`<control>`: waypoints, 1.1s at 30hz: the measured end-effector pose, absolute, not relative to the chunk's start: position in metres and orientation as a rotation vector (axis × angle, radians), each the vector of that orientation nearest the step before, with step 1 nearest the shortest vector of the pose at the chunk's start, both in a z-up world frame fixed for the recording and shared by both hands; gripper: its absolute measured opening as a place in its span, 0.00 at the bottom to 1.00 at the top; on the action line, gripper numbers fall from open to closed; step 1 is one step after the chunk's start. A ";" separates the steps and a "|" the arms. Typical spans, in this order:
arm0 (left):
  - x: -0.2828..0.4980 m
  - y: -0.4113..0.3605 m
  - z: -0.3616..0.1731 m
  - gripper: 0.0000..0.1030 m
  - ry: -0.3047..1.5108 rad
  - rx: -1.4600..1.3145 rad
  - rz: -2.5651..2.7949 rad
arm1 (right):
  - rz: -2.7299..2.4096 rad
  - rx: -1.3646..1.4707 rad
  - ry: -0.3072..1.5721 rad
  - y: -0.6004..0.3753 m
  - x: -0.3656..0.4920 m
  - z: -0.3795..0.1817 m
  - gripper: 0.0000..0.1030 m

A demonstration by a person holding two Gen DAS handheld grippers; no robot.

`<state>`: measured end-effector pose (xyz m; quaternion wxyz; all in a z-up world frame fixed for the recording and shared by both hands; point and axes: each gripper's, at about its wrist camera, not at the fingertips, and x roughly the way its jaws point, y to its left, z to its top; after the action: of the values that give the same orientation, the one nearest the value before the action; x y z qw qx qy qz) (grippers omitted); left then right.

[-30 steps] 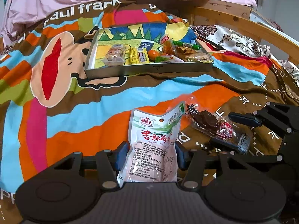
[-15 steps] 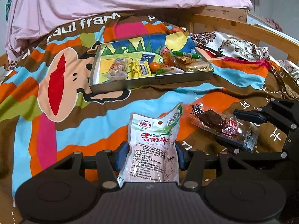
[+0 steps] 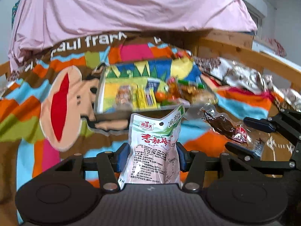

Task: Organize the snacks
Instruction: 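Carry the white pouch over the tin with the left tool while the right carries the meat snack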

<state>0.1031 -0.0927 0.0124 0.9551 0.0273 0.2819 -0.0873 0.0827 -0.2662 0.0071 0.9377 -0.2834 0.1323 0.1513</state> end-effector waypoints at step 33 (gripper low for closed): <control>0.402 -0.085 0.009 0.54 0.624 0.073 -0.273 | 0.261 -0.283 0.490 -0.280 0.388 0.002 0.47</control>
<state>0.4023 -0.0846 0.0088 0.9420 0.0356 0.3058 -0.1337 0.3880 -0.2795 0.0019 0.9518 -0.1390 0.2412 0.1286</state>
